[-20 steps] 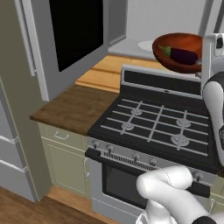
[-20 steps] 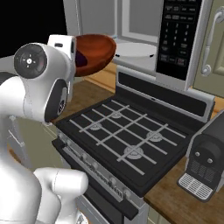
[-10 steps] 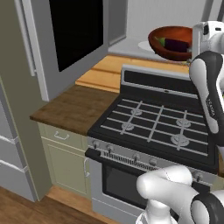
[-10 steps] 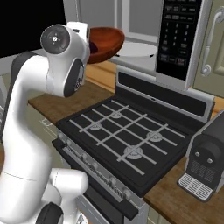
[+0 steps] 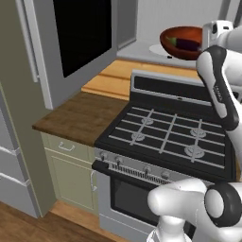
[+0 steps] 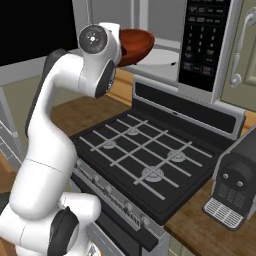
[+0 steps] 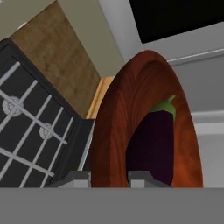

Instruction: Pick the eggplant from the sink and place it in the bowl. Then pick the bowl and place it in the microwave. Then close the microwave door and press the start button.

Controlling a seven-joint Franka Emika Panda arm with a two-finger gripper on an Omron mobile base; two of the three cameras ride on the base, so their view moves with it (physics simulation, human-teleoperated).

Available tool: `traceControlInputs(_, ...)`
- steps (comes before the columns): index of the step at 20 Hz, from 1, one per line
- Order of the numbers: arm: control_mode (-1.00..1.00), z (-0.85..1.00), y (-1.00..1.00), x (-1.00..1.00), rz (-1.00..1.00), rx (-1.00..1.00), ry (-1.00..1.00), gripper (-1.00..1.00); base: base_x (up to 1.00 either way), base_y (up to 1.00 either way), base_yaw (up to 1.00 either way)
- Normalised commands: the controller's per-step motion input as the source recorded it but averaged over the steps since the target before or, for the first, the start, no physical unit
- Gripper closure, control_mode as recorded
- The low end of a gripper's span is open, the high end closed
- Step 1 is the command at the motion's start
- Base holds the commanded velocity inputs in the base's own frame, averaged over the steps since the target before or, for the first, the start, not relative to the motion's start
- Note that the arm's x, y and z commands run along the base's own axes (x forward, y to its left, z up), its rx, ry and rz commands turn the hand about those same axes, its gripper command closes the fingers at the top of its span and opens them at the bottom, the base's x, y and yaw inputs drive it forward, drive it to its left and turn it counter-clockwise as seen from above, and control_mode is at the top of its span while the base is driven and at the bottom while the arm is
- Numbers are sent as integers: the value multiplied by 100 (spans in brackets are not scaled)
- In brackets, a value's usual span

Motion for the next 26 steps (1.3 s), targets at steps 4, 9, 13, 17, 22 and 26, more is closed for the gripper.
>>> traceControlInputs(4,-100,0,-13,58,0,0,2,100,0,0,0)
traceControlInputs(9,-100,0,-21,55,0,0,0,100,0,0,0)
traceControlInputs(13,-100,-1,-33,62,0,0,0,100,0,0,0)
traceControlInputs(17,-100,-10,-26,58,0,0,0,100,0,0,0)
traceControlInputs(22,-100,-13,-20,59,0,0,0,100,0,0,0)
traceControlInputs(26,-100,-9,-11,55,0,0,0,100,0,0,0)
